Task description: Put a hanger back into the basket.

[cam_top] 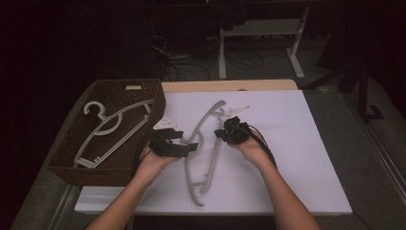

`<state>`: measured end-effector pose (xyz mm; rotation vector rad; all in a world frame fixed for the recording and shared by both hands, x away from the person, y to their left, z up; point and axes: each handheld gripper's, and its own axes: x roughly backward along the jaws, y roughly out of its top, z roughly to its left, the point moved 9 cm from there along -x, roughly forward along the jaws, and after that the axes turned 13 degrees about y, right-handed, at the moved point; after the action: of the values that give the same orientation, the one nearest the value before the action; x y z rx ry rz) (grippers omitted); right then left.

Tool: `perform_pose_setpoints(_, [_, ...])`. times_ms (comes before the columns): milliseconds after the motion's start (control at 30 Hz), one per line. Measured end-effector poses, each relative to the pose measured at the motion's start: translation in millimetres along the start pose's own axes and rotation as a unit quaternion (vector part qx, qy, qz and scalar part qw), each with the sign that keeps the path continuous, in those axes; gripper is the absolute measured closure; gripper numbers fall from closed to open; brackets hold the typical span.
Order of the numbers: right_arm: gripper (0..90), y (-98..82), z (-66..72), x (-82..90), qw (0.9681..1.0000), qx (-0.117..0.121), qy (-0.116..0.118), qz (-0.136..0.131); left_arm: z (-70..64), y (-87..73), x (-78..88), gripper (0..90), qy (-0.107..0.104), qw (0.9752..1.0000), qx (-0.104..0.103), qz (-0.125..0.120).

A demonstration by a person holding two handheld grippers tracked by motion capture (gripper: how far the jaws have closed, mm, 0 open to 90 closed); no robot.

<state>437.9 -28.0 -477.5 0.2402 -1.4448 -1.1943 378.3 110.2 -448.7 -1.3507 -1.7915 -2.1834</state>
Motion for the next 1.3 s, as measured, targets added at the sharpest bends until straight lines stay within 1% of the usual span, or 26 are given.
perform_pose_setpoints(33, [89.1, 3.1, -5.2, -2.0, 1.0, -0.002, -0.003, -0.001, -2.9, -3.9, -1.5, 20.4, -0.003, 1.0, -0.004, 0.003])
perform_pose_setpoints(100, [89.1, 7.0, -15.7, -6.1, 0.9999, -0.005, -0.013, 0.0, -6.2, -11.1, -3.6, 18.9, -0.001, 0.9999, -0.009, 0.009])
perform_pose_setpoints(167, [89.1, 8.4, -24.1, -10.7, 0.9997, -0.013, -0.019, 0.001, -8.9, -16.5, -4.2, 18.6, -0.002, 0.9999, -0.006, 0.01])
perform_pose_setpoints(200, [89.1, 8.4, -27.7, -12.8, 0.9996, -0.015, -0.022, 0.002, -9.8, -19.6, -4.4, 18.6, -0.001, 0.9999, -0.007, 0.013])
perform_pose_setpoints(267, [89.1, 5.2, -34.7, -17.7, 0.9992, -0.021, -0.032, 0.013, -11.9, -25.2, -4.5, 18.1, -0.001, 0.9999, -0.005, 0.015])
perform_pose_setpoints(333, [89.1, 1.5, -39.9, -21.9, 0.9988, -0.029, -0.037, 0.016, -13.4, -31.4, -5.1, 18.1, 0.002, 0.9997, -0.01, 0.021])
perform_pose_setpoints(400, [89.1, -2.1, -43.8, -24.3, 0.9983, -0.031, -0.044, 0.021, -14.4, -36.2, -5.6, 18.0, 0.004, 0.9996, -0.011, 0.026])
perform_pose_setpoints(433, [89.2, -2.0, -44.2, -24.1, 0.9983, -0.037, -0.042, 0.015, -14.4, -38.1, -5.9, 18.0, 0.005, 0.9995, -0.012, 0.027])
perform_pose_setpoints(467, [89.2, -1.9, -44.3, -23.9, 0.9983, -0.037, -0.042, 0.015, -14.5, -39.9, -6.3, 18.0, 0.005, 0.9995, -0.012, 0.03])
perform_pose_setpoints(567, [89.2, -4.6, -44.5, -25.6, 0.9977, -0.027, -0.053, 0.032, -14.4, -45.0, -9.8, 17.4, 0.009, 0.9991, -0.013, 0.04])
perform_pose_setpoints(633, [89.3, -7.4, -46.0, -26.3, 0.9974, -0.027, -0.056, 0.037, -12.9, -47.9, -12.3, 17.3, 0.016, 0.9985, -0.02, 0.048])
perform_pose_setpoints(667, [89.3, -8.5, -46.8, -26.2, 0.9974, -0.029, -0.055, 0.036, -11.9, -49.4, -13.5, 17.3, 0.017, 0.9982, -0.021, 0.053])
perform_pose_setpoints(767, [89.3, -10.7, -47.6, -26.5, 0.9973, -0.032, -0.056, 0.034, -10.0, -53.1, -18.5, 17.7, 0.017, 0.9977, -0.015, 0.063])
perform_pose_setpoints(800, [89.3, -11.2, -47.9, -26.7, 0.9973, -0.032, -0.056, 0.036, -9.7, -54.4, -20.3, 19.3, 0.015, 0.9975, -0.013, 0.067])
perform_pose_setpoints(833, [89.3, -11.4, -48.1, -27.1, 0.9973, -0.031, -0.056, 0.036, -10.6, -55.8, -22.4, 22.8, 0.009, 0.9972, -0.01, 0.074])
perform_pose_setpoints(900, [89.3, -11.9, -48.1, -27.4, 0.9972, -0.031, -0.056, 0.038, -12.3, -57.5, -25.8, 24.6, 0.002, 0.9966, -0.008, 0.082])
perform_pose_setpoints(967, [89.3, -12.2, -48.4, -27.8, 0.9972, -0.031, -0.056, 0.038, -15.1, -57.7, -28.6, 32.8, -0.01, 0.9964, -0.007, 0.084])
perform_pose_setpoints(1000, [89.3, -12.3, -48.3, -27.7, 0.9972, -0.03, -0.057, 0.039, -14.9, -57.0, -29.7, 34.2, -0.01, 0.9964, -0.003, 0.084])
perform_pose_setpoints(1033, [89.3, -12.5, -48.5, -27.6, 0.9971, -0.03, -0.058, 0.039, -14.5, -56.0, -30.4, 39.0, -0.012, 0.9965, 0.0, 0.083])
perform_pose_setpoints(1067, [89.3, -12.9, -48.9, -27.3, 0.997, -0.03, -0.059, 0.04, -14.1, -54.5, -31.1, 46.5, -0.018, 0.9966, 0.006, 0.08])
perform_pose_setpoints(1133, [89.3, -14.4, -49.8, -26.8, 0.9969, -0.031, -0.059, 0.041, -13.1, -50.7, -32.0, 54.8, -0.027, 0.9963, 0.023, 0.078])
perform_pose_setpoints(1267, [89.1, -14.2, -49.8, -22.5, 0.9975, -0.033, -0.057, 0.028, -10.8, -42.2, -32.4, 59.1, -0.031, 0.9954, 0.052, 0.074])
perform_pose_setpoints(1300, [86.0, -14.8, -48.9, -20.5, 0.9976, -0.037, -0.053, 0.024, -9.4, -40.1, -32.6, 60.8, -0.029, 0.9952, 0.058, 0.073])
